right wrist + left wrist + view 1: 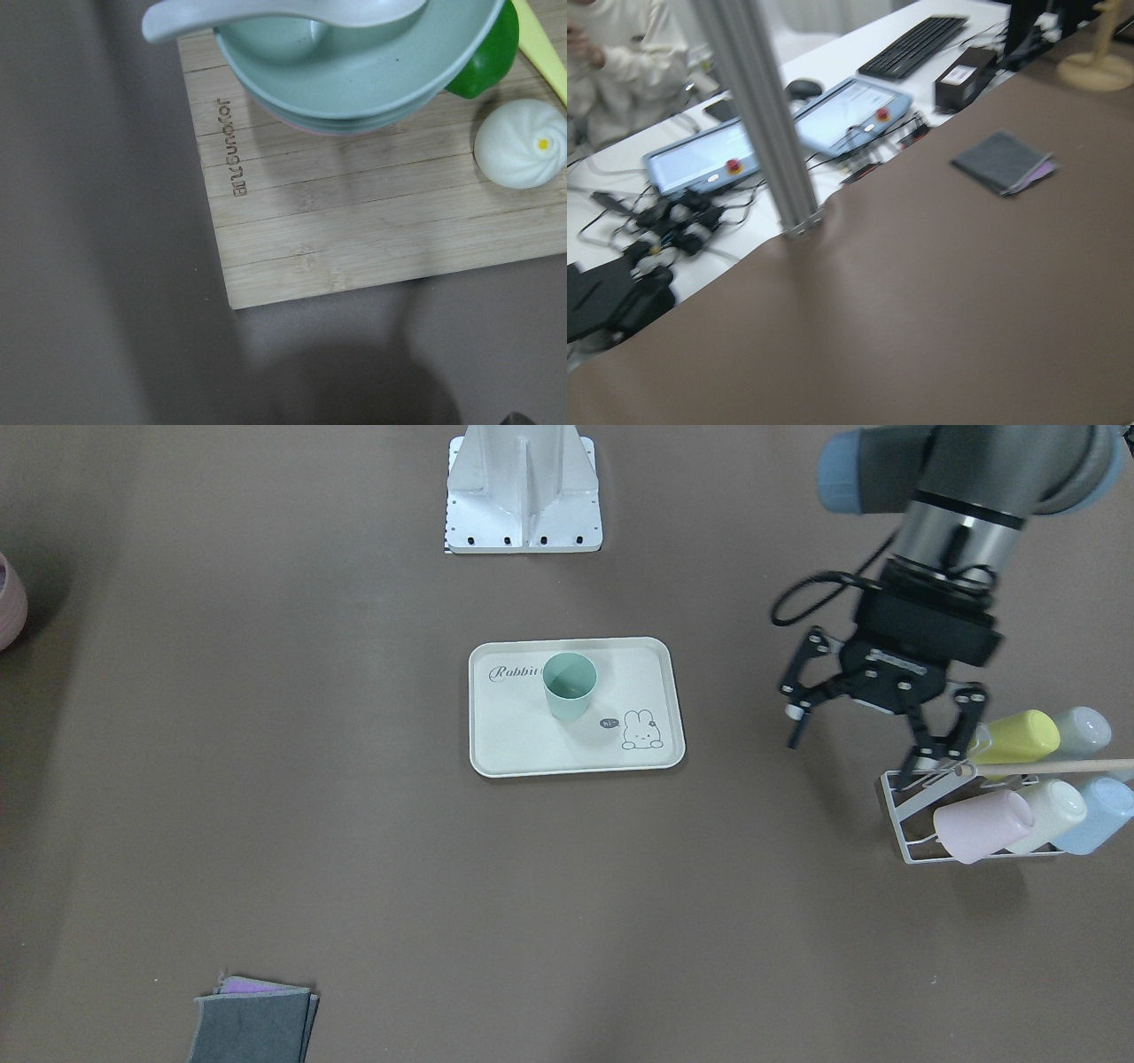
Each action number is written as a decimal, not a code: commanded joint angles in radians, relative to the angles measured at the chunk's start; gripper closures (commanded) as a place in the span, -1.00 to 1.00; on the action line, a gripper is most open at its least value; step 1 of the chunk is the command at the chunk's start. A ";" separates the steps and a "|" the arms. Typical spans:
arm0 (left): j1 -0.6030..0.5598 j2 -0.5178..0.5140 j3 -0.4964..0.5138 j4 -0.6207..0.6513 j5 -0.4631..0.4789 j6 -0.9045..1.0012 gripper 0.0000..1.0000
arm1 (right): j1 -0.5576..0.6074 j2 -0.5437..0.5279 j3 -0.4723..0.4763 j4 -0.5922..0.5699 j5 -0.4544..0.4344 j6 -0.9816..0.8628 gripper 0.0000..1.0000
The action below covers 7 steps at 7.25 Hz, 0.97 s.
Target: Pick up and place green cup on tray
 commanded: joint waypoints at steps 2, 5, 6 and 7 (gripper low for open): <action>-0.391 0.175 0.265 0.109 -0.377 0.000 -0.96 | 0.000 -0.001 0.006 0.000 0.006 0.002 -1.00; -0.461 0.365 0.347 0.118 -0.436 0.195 -0.96 | 0.000 -0.001 0.014 0.000 0.007 0.000 -1.00; -0.485 0.390 0.346 0.118 -0.436 0.199 -0.96 | 0.000 0.001 0.011 0.021 0.006 0.002 -1.00; -0.494 0.410 0.346 0.114 -0.442 0.202 -0.96 | 0.000 0.002 0.012 0.023 0.004 0.003 -1.00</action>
